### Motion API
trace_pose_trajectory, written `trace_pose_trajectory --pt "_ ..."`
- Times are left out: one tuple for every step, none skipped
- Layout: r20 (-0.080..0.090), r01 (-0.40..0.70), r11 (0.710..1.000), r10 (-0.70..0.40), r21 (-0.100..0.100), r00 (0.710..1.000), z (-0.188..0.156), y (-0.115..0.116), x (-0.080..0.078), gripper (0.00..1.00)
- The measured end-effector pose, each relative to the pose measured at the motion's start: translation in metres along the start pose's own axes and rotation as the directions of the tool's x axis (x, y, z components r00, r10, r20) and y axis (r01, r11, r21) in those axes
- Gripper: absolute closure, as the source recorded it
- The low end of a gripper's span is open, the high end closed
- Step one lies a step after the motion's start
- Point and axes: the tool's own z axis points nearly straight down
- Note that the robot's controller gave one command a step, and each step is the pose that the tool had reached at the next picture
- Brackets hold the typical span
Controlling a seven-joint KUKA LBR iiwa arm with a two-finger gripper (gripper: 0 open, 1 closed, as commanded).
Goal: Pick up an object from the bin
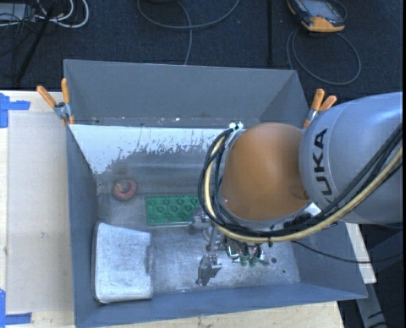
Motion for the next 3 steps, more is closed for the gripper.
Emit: trace_pose_trajectory --pt "0.013 0.365 0.931 -0.365 0.003 0.931 0.109 0.072 -0.041 0.0" --pt "0.012 0.537 0.843 -0.538 0.006 0.843 0.09 0.108 -0.121 0.0" --pt "0.008 0.492 0.87 -0.492 0.003 0.87 0.09 0.094 -0.11 0.0"
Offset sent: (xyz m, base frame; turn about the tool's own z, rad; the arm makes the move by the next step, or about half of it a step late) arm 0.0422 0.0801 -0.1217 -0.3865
